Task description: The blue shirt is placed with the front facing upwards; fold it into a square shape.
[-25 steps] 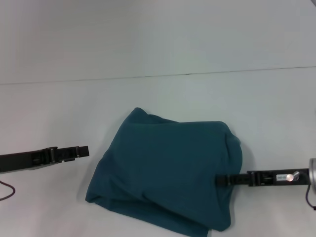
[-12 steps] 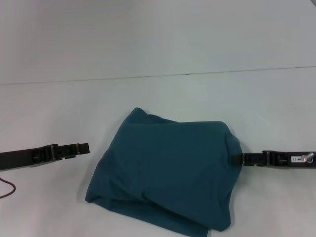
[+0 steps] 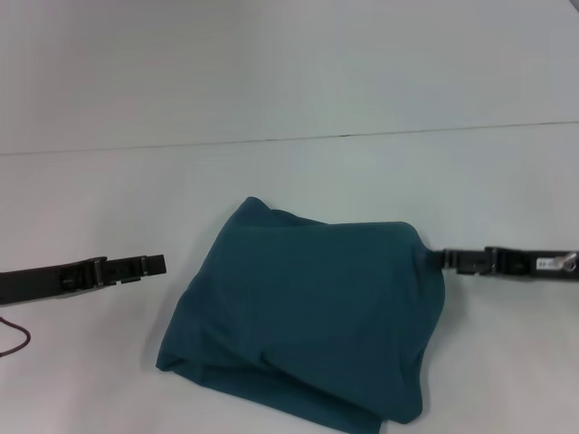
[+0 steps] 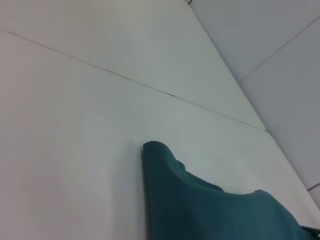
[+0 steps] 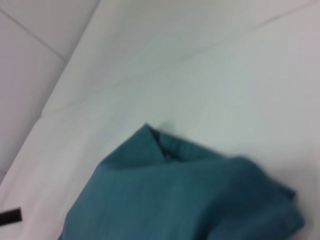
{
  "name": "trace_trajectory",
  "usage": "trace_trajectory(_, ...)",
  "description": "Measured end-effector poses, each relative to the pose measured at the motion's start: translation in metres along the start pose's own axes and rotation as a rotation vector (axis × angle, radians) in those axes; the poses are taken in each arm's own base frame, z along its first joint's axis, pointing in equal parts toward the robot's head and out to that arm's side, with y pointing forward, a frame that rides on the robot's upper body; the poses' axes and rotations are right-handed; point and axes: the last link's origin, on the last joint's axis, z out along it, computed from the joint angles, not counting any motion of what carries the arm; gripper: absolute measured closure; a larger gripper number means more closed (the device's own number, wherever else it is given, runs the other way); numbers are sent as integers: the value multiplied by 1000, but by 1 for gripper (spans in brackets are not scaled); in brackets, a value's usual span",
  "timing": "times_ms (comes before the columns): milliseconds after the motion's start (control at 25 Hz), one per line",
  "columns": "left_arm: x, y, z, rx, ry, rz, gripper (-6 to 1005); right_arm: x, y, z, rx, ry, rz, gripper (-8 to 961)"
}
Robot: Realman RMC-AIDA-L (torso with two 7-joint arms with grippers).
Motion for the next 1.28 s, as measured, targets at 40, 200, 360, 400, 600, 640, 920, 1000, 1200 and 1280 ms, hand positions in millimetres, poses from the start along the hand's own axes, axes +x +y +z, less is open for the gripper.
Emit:
trace_trajectory(40, 1, 0, 0, 0, 1, 2, 368, -2, -2, -3, 7, -9, 2, 163)
trace_trajectory(200, 3, 1, 1, 0, 1, 7, 368, -11, -9, -15, 42, -31, 18, 68)
trace_trajectory(360, 3, 1, 2, -2, 1, 16, 367, -13, -12, -17, 59, -26, 33, 45)
trace_trajectory(400, 2, 2, 2, -2, 1, 19, 367, -13, -12, -16, 61, -25, 35, 45)
trace_trajectory(600, 2, 2, 2, -3, 1, 27, 368, -13, -10, -7, 69, -25, 40, 47)
trace_trajectory(640, 2, 2, 2, -4, 0, 28, 368, -12, -9, -4, 67, -22, 41, 47)
trace_trajectory(920, 3, 3, 3, -5, -3, 36, 369, -8, 0, 12, 38, 10, 49, 49)
trace_trajectory(1000, 3, 2, 3, -4, -2, 38, 370, -8, 3, 16, 30, 12, 46, 50)
trace_trajectory(1200, 4, 2, 2, -4, -1, 48, 370, -11, 12, 26, 8, 18, 38, 51)
trace_trajectory(1280, 4, 3, 3, -6, -2, 49, 371, -12, 13, 28, 8, 19, 42, 52)
